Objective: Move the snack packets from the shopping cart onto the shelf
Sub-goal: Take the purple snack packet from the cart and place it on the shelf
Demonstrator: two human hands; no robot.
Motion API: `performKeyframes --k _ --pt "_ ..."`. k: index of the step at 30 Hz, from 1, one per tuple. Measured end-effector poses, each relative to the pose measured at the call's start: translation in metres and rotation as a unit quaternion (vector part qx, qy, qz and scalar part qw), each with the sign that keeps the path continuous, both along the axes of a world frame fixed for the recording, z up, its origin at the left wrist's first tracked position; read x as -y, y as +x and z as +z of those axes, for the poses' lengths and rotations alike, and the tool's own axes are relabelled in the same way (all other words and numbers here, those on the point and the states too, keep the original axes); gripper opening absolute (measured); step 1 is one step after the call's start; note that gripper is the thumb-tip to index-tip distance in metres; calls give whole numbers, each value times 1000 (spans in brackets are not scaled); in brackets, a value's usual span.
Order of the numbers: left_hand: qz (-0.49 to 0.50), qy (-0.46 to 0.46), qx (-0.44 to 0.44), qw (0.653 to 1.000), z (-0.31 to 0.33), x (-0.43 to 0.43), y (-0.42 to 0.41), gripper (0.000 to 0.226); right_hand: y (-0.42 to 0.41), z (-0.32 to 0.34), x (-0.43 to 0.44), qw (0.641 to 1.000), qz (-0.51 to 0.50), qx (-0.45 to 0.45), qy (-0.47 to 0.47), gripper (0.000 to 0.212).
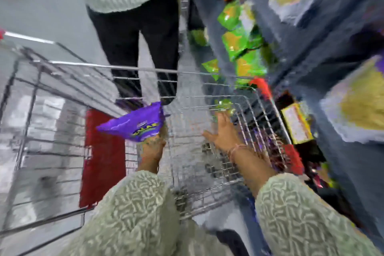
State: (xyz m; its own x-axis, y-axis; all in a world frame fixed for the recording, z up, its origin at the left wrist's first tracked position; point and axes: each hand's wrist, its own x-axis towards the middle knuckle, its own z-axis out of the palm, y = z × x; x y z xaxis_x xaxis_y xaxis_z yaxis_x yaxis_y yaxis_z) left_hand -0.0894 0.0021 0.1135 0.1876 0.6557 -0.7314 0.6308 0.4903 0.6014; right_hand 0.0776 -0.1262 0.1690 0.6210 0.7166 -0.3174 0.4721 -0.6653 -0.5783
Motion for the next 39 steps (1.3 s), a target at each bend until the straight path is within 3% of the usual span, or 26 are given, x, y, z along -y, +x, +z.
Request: performKeyframes --k 4,6,10,13,16,19,24,28,33,37,39 --pt "106 -16 -40 993 -37 -29 -17 58 9 -47 -61 992 90 -62 -60 84" --pt "137 -48 -66 987 -67 -44 -27 28 8 -80 -88 984 121 -93 -86 88" --pt "134 -104 -46 984 -114 -65 -40 35 -3 -138 -130 960 184 -148 -150 98" --pt "117 -74 -14 990 -132 -73 -38 34 -11 -169 -161 952 204 -172 -151 85" --pt "133 -3 38 990 -135 -77 -25 45 -17 -178 -177 954 152 -240 -97 66" --pt "76 21 58 995 -129 -77 -16 46 -19 -170 -168 959 91 -268 -30 54" --pt "54 28 87 994 -116 -69 -14 77 -23 -156 -133 950 -35 -309 33 42" --pt "17 42 134 990 -75 -50 -7 42 -26 -134 -94 929 -128 -340 75 28" --pt "-66 132 190 970 1 -18 -1 50 -31 -63 -37 915 -214 -315 137 14" --pt "-147 149 241 948 59 8 21 67 -27 14 18 871 -269 -321 257 9" --pt "-192 152 258 935 86 22 35 54 -27 42 46 866 -276 -293 296 13"
